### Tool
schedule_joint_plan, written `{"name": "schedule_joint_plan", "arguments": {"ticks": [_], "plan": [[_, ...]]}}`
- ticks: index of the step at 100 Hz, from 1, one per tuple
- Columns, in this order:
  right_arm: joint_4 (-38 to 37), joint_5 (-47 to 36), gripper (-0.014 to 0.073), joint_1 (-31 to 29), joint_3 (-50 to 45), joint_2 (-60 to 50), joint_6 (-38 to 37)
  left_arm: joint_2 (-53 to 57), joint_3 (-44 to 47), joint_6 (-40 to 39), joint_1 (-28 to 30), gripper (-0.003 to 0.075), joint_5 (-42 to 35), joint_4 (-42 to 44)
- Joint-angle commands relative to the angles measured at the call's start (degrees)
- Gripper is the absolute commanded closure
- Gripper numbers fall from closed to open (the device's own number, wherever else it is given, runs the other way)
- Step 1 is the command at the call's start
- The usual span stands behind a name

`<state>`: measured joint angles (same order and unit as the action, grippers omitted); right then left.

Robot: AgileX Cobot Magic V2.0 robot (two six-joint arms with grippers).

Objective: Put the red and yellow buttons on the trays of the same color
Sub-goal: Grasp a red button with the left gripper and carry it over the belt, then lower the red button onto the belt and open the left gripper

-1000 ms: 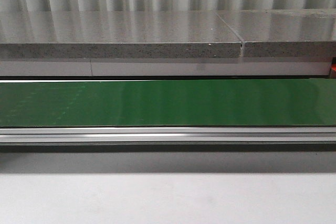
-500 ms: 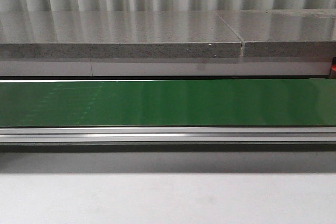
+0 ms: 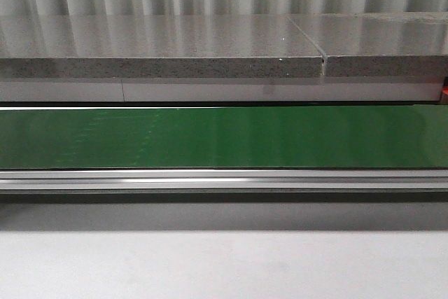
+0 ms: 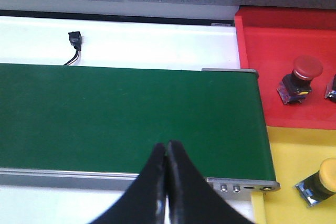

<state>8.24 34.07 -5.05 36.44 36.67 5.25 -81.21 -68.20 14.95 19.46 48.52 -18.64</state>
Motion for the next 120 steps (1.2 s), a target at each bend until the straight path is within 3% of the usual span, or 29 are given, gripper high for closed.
{"name": "schedule_joint_plan", "arguments": {"ticks": [1, 33, 87, 99, 110, 120], "plan": [[0.1, -3.71, 0.0661, -0.06, 1.43, -0.21, 0.51, 1.91, -1.87, 2.13, -2.64, 0.074, -0.76, -1.13], [0.1, -3.71, 0.0661, -0.06, 1.43, -0.21, 0.51, -2.27, -1.87, 2.67, -12.56, 0.074, -0.08, 7.33], [0.1, -3.71, 0.0661, -0.06, 1.43, -0.21, 0.51, -9.24, -1.87, 2.67, -13.72, 0.0722, -1.34, 8.89], [0.1, -3.71, 0.0661, -0.06, 1.43, -0.21, 0.51, -9.24, -1.87, 2.67, -13.72, 0.0551, -1.1, 8.89], [0.1, -3.71, 0.0661, -0.06, 1.43, -0.21, 0.51, -9.14, -1.87, 2.67, -13.87, 0.0246, -0.59, 8.72], [0.1, -3.71, 0.0661, -0.06, 1.43, -0.21, 0.51, -8.74, -1.87, 2.67, -13.87, 0.0067, -0.59, 7.75]]}}
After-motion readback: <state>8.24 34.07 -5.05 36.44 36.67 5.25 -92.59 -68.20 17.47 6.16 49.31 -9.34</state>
